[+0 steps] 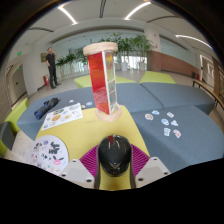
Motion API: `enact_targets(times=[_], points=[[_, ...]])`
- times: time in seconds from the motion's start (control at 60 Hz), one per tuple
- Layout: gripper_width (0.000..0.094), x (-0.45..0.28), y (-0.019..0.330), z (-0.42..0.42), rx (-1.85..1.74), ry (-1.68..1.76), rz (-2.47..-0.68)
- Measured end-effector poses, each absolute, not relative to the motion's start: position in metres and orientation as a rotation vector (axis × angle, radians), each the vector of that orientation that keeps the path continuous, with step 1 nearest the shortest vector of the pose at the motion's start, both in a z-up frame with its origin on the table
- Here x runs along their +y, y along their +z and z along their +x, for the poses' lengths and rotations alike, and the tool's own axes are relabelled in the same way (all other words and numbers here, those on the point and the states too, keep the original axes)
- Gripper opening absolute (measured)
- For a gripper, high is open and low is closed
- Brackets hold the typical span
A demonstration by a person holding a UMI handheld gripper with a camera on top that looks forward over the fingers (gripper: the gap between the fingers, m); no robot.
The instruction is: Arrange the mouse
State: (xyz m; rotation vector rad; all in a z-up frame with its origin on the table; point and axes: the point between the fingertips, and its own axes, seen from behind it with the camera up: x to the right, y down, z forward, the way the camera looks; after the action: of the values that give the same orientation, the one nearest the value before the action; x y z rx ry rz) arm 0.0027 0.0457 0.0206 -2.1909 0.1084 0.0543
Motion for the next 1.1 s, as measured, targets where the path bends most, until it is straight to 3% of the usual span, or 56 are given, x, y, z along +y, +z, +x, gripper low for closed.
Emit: enact_targets(times=[0.183,0.267,0.3,0.417,0.517,0.617,0.7,0.85,0.9,0.917,1.1], points=[[0.0389,0.057,0.151,-0.077,0.032,0.075,-2.024],[0.0389,0.059,0.164,-0.139,-0.008,0.108,-1.993],[0.0387,0.054,0.16,-0.163,-0.033,0.129,-1.992],[0.0386,0.044,0.093,-0.231,-0.069,0.176,-2.084],[0.0386,0.04,0.027,-0.253,-0.094,0.172,-2.196],[0.039,0.026,-0.007,-0.256,-0.097,0.133,-2.273],[0.0393,0.031,-0.005,-0.255,-0.118,0.105,-2.254],[0.0558,0.027,-0.003,-0.258,-0.156,0.093,-2.321],[0.0703,0.021,0.0,-0.256,-0.15,0.111,-2.349],[0.0833,0.018,0.002,-0.256,-0.147,0.122,-2.356],[0.0833,-0.03,0.064,-0.244,-0.14,0.191,-2.286]])
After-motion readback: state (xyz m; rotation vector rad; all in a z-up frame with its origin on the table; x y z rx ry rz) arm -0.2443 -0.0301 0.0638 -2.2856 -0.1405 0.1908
